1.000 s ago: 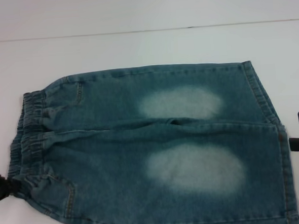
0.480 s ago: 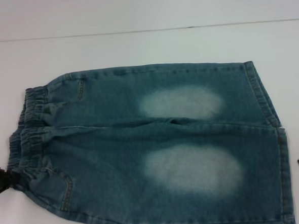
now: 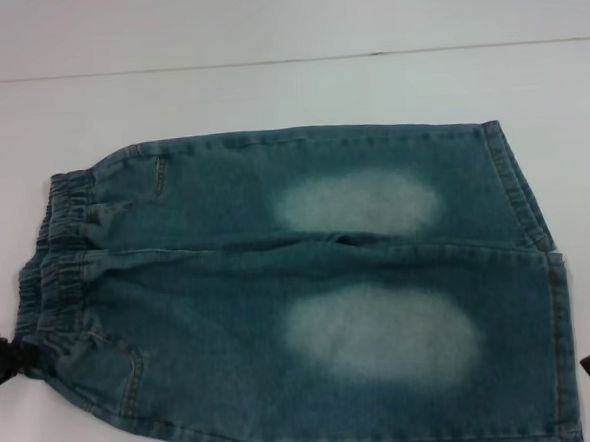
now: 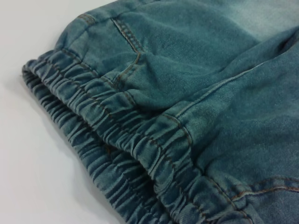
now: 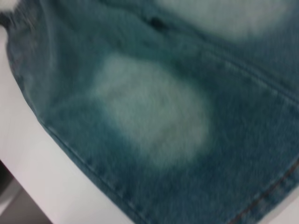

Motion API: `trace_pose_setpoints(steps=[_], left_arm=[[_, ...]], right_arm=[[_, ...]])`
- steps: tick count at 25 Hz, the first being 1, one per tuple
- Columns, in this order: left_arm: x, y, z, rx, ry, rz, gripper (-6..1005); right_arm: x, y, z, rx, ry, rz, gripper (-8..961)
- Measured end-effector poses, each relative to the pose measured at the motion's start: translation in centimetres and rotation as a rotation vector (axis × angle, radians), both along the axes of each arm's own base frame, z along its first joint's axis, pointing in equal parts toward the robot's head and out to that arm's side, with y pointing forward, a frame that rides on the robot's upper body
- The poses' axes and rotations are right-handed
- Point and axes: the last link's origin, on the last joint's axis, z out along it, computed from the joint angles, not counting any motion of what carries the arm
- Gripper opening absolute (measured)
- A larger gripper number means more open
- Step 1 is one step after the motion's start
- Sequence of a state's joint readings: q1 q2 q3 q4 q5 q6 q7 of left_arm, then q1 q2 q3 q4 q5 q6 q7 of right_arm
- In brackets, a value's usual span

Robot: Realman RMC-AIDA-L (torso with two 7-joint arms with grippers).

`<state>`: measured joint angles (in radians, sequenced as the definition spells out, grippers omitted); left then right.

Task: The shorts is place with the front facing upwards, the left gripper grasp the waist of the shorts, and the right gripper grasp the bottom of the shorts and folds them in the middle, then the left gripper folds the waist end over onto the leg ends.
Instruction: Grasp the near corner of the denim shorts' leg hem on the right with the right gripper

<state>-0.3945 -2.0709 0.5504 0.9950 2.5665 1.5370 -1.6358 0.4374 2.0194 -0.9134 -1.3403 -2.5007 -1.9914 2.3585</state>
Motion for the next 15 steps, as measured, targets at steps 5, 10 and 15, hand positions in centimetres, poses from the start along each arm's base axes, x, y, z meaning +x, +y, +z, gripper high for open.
trace_pose_setpoints(steps=[5,10,15], left_arm=[[0.1,0.2,0.0,0.004,0.006,-0.007,43],[0.1,0.3,0.0,0.005,0.01,-0.016,44],[0.0,0.4,0.0,0.01,0.016,-0.016,44]], right_arm=[[-0.3,-0.4,-2.3,-0.117,-0.025,-0.012,945],[-0.5,-0.6,-3.4,-0.161,-0.038,-0.019,945],[-0.1,-0.7,-4.0,-0.181,-0.107,-0.049,944]])
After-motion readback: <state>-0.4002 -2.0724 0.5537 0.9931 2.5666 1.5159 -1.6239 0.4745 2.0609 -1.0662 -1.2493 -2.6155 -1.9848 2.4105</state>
